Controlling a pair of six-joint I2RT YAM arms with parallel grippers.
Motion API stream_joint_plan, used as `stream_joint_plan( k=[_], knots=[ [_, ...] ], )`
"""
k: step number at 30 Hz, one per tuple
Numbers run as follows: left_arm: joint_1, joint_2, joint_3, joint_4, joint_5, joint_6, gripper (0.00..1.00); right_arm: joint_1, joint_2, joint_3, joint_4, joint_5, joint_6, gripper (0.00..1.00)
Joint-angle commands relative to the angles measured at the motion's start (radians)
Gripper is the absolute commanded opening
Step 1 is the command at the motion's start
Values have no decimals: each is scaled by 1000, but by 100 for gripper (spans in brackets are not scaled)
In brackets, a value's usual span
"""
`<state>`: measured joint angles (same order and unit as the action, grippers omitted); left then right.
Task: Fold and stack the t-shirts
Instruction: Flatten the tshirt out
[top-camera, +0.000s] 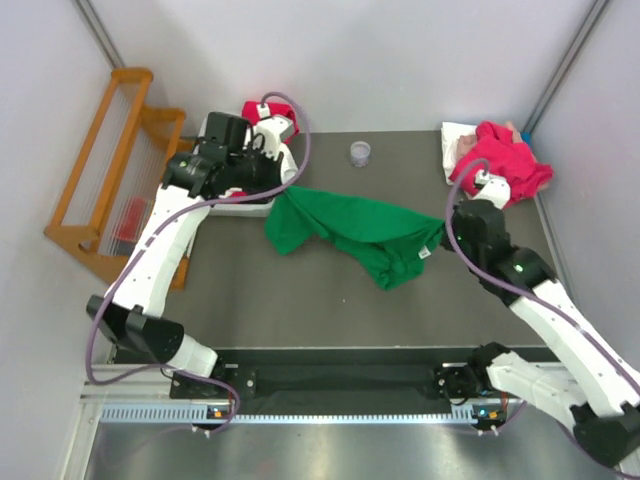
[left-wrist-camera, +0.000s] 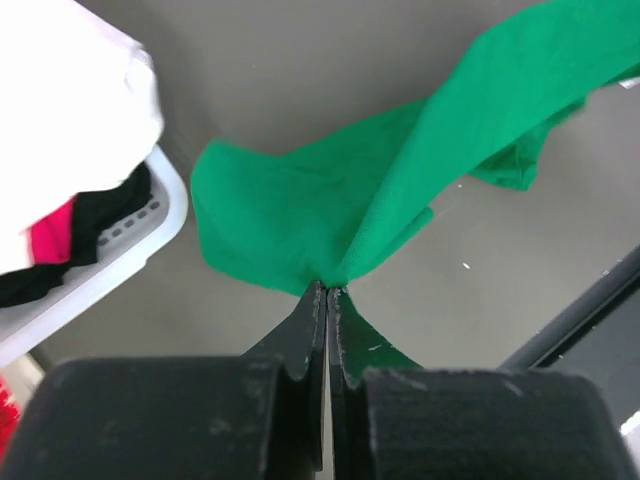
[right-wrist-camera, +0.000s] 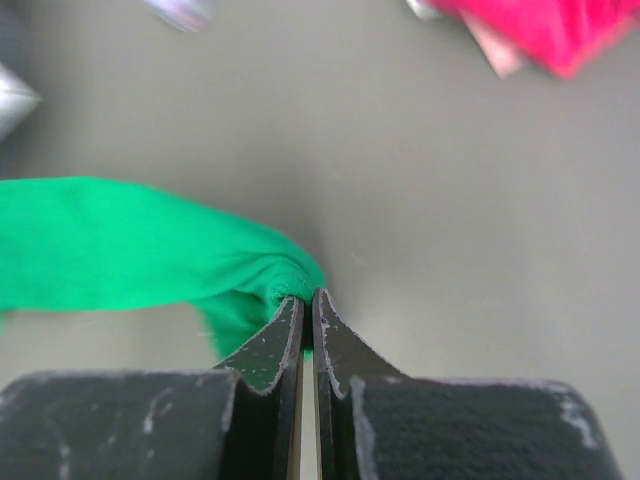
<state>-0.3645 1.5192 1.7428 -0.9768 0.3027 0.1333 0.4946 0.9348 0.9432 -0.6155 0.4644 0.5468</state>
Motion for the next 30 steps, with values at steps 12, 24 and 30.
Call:
stream_joint_plan(
  k=[12,24,30],
  knots=[
    [96,-517,144,-371,242,189,0,156,-479,324,-125,62,-203,0],
    [96,-590,164,-452,309,313,6,-28,-473,505,-116,-155,-288,0],
    [96,-653,-219,-229,317,328,10,-83,-391,390,-124,-54,-242,0]
  ],
)
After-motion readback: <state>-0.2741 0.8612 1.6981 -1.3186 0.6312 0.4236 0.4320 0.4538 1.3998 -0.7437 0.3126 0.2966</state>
